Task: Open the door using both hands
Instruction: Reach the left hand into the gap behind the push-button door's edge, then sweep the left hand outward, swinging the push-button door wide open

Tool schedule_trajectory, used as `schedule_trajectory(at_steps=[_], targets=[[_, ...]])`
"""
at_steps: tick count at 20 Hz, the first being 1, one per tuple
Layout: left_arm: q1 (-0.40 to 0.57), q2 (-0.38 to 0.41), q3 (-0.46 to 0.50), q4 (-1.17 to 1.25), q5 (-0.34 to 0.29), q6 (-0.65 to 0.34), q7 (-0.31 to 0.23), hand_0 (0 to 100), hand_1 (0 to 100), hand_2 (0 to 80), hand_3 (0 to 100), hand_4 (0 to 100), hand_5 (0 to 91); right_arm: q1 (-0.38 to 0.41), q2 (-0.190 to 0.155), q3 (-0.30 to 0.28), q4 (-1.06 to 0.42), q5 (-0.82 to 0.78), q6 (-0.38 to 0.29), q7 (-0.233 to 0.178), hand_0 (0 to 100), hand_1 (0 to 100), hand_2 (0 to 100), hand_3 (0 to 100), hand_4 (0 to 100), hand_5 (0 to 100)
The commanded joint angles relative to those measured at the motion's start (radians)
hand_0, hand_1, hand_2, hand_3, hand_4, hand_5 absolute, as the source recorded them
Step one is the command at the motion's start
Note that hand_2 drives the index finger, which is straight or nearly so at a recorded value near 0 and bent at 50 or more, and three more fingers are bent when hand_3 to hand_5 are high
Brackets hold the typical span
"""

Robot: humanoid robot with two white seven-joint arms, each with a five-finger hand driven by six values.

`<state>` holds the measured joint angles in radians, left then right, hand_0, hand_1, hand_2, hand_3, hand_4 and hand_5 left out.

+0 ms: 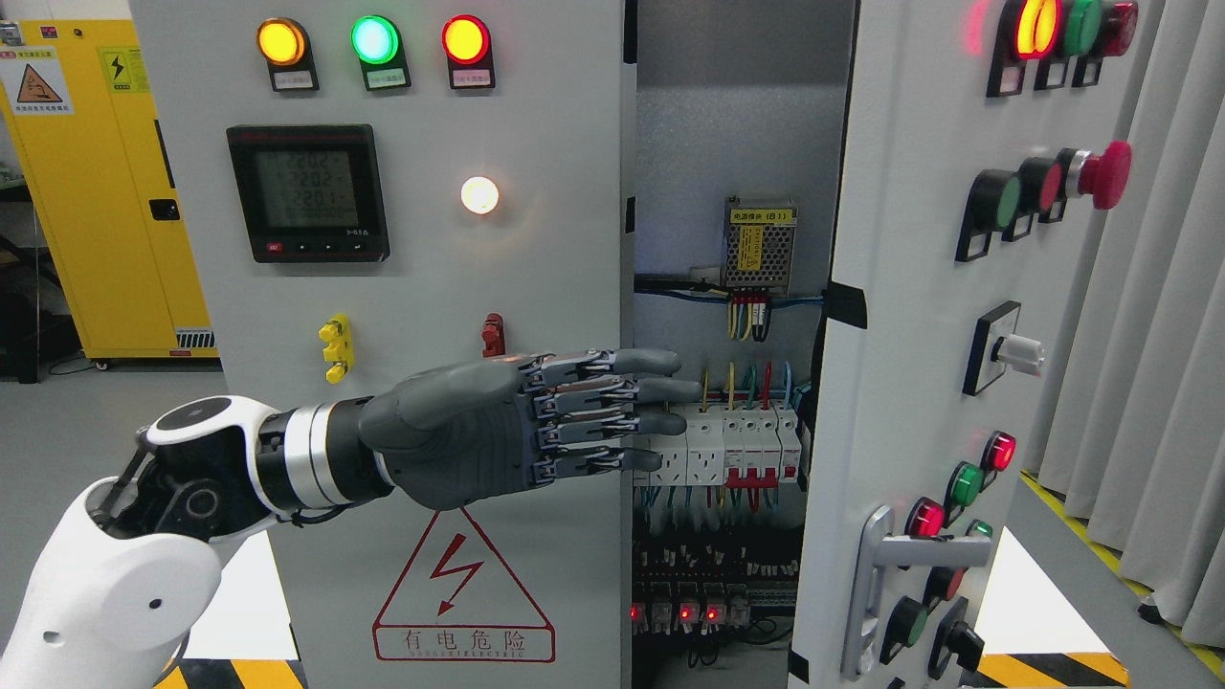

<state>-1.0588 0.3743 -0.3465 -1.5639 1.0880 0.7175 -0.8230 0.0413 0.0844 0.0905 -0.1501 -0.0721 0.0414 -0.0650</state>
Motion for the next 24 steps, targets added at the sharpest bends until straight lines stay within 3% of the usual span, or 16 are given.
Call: schedule_trajectory(at_steps=[1, 6, 17, 24], targets=[[-0.078, -0.192, -0.034, 0.134, -0.039, 0.002, 0.001, 12, 56, 0.0, 0, 0, 0.0, 0.0, -0.002, 0.0, 0.0, 0.0, 0.0, 0.001, 0, 50, 4, 0, 0, 0], [-0.115, -0.253, -0.052, 0.196, -0.043, 0.007, 0.001, 12, 56, 0.0, 0, 0, 0.0, 0.0, 0.0, 0.0, 0.001, 0.0, 0.0, 0.001, 0, 50, 4, 0, 0, 0], [-0.115, -0.394, -0.062, 0.229, -0.16, 0.008, 0.001, 12, 56, 0.0, 0, 0, 0.0, 0.0, 0.0, 0.0, 0.003, 0.0, 0.0, 0.001, 0, 50, 4, 0, 0, 0], [-0.119, -0.403, -0.062, 0.217, -0.165, 0.01, 0.001, 12, 56, 0.0, 0, 0, 0.0, 0.0, 0.0, 0.0, 0.003, 0.0, 0.0, 0.001, 0, 50, 4, 0, 0, 0]])
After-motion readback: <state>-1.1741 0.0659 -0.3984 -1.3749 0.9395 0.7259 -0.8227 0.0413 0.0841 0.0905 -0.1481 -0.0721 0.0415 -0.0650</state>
